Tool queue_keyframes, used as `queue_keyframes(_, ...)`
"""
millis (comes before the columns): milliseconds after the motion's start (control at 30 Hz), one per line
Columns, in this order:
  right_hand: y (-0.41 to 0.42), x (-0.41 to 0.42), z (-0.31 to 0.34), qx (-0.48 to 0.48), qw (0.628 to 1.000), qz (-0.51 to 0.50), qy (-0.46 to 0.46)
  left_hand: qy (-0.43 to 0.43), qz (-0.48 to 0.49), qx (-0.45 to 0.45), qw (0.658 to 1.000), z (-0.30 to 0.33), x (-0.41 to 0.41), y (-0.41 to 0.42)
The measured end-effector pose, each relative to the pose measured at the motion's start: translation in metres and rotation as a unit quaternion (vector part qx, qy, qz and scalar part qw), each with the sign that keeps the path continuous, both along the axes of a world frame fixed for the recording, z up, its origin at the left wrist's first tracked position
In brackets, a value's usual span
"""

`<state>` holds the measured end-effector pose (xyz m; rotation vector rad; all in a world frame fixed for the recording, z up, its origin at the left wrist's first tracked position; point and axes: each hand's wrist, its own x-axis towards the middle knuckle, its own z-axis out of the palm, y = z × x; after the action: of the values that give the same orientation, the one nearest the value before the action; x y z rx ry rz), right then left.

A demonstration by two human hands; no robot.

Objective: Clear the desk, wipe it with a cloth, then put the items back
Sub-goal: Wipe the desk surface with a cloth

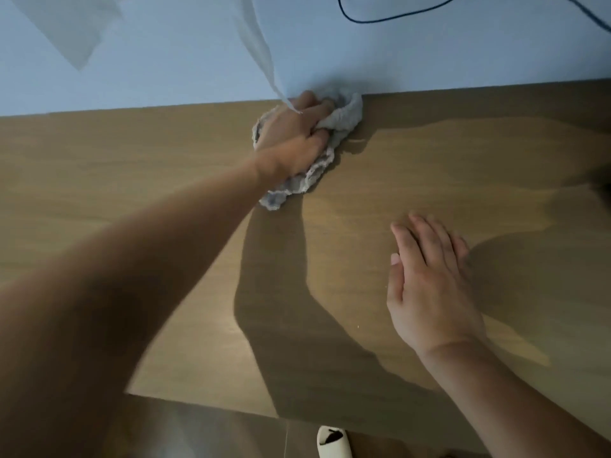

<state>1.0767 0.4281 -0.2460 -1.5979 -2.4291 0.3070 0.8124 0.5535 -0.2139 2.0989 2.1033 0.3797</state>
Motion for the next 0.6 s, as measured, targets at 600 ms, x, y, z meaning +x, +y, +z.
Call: queue_keyframes(600,-0.003,0.005,0.002,-0.003,0.993,-0.014,0.120,0.034,0.218,0.076,0.972,-0.013,0.022,-0.178)
